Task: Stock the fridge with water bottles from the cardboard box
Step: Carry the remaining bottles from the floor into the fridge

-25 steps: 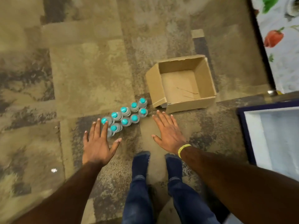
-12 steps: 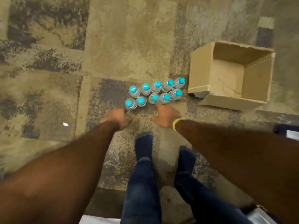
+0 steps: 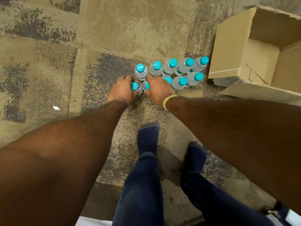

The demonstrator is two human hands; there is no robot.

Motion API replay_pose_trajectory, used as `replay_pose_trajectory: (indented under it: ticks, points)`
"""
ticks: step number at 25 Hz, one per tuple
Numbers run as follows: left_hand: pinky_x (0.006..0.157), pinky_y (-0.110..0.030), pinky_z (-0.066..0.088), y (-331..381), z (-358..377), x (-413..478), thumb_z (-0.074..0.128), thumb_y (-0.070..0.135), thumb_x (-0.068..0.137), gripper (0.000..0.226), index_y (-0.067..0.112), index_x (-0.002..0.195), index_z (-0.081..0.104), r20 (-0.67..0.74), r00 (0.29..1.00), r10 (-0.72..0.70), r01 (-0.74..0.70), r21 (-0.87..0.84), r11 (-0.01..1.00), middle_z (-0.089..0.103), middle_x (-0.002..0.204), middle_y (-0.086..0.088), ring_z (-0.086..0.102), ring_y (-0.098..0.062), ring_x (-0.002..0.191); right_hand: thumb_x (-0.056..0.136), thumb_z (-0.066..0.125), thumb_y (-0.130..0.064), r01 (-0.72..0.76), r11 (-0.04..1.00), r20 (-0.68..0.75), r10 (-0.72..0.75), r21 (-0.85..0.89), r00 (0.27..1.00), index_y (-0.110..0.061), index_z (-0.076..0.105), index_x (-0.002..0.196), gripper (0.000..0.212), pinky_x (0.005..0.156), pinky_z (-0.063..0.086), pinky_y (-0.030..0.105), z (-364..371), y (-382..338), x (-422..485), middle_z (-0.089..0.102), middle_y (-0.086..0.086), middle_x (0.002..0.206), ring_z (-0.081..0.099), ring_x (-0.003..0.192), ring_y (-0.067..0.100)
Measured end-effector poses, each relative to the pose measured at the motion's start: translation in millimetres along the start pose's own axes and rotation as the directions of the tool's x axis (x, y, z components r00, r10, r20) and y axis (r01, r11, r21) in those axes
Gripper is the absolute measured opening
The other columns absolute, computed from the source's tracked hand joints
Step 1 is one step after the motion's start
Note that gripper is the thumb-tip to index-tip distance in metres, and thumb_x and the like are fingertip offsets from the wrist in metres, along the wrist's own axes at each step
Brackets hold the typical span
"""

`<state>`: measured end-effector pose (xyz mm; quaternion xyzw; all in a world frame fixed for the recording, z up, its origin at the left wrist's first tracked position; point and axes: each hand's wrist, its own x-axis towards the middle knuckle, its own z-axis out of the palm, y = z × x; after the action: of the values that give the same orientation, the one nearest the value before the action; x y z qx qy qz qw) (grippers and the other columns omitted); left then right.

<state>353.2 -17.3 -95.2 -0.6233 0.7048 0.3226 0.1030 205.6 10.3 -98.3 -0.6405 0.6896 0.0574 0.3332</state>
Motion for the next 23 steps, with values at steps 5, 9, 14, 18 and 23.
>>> replay_pose_trajectory:
  ticks: [5, 9, 14, 18, 23]
  points:
    - [0.085, -0.035, 0.049, -0.3, -13.2, -9.0, 0.068, 0.018, 0.087, 0.027, 0.012, 0.112, 0.059, -0.001, 0.976, 0.216, -0.216, 0.02, 0.976, 0.057, 0.109, -0.005, 0.055, -0.02, 0.096, 0.09, 0.061, -0.022, 0.054, 0.994, -0.05, -0.049, 0.094, 0.998, -0.01, 0.055, 0.111, 0.025, 0.074, 0.045, 0.036, -17.5, 5.2, -16.8, 0.062, 0.014, 0.108, 0.059, 0.095, 0.031]
    - [0.085, -0.029, 0.041, 25.4, -50.6, -33.5, 0.065, 0.026, 0.091, 0.031, 0.012, 0.118, 0.059, 0.025, 0.932, 0.362, -0.359, -0.078, 0.93, 0.047, 0.102, 0.004, 0.048, -0.013, 0.094, 0.083, 0.064, -0.025, 0.037, 0.927, -0.107, 0.003, 0.373, 0.994, -0.014, 0.056, 0.084, 0.014, 0.063, 0.038, 0.033, -59.1, 22.2, -58.5, 0.061, 0.001, 0.082, 0.055, 0.074, 0.019]
    - [0.077, -0.032, 0.047, 104.1, -109.5, -57.0, 0.065, 0.028, 0.091, 0.027, 0.01, 0.112, 0.064, 0.114, 0.835, 0.539, -0.505, -0.234, 0.831, 0.056, 0.095, 0.001, 0.052, -0.015, 0.084, 0.086, 0.071, -0.024, -0.016, 0.769, -0.079, 0.086, 0.639, 0.993, -0.013, 0.069, 0.099, 0.018, 0.068, 0.048, 0.034, -142.5, 62.9, -133.9, 0.069, 0.003, 0.084, 0.057, 0.071, 0.008]
    - [0.062, -0.021, 0.039, 197.6, -132.9, -79.6, 0.064, 0.032, 0.091, 0.022, 0.014, 0.103, 0.065, 0.215, 0.716, 0.664, -0.612, -0.264, 0.745, 0.053, 0.082, 0.007, 0.048, -0.005, 0.069, 0.086, 0.073, -0.021, -0.033, 0.651, -0.089, 0.154, 0.759, 0.984, -0.018, 0.069, 0.09, 0.006, 0.065, 0.05, 0.037, -198.4, 99.6, -204.5, 0.069, 0.003, 0.079, 0.056, 0.069, 0.01]
    - [0.058, -0.033, 0.039, 322.2, -132.6, -126.7, 0.06, 0.04, 0.09, 0.03, 0.013, 0.079, 0.06, 0.341, 0.549, 0.763, -0.724, -0.262, 0.638, 0.047, 0.068, 0.003, 0.041, -0.008, 0.06, 0.084, 0.075, -0.025, -0.104, 0.561, -0.145, 0.382, 0.821, 0.913, -0.014, 0.071, 0.097, 0.017, 0.077, 0.055, 0.047, -240.1, 159.0, -309.4, 0.072, 0.01, 0.087, 0.065, 0.076, 0.023]
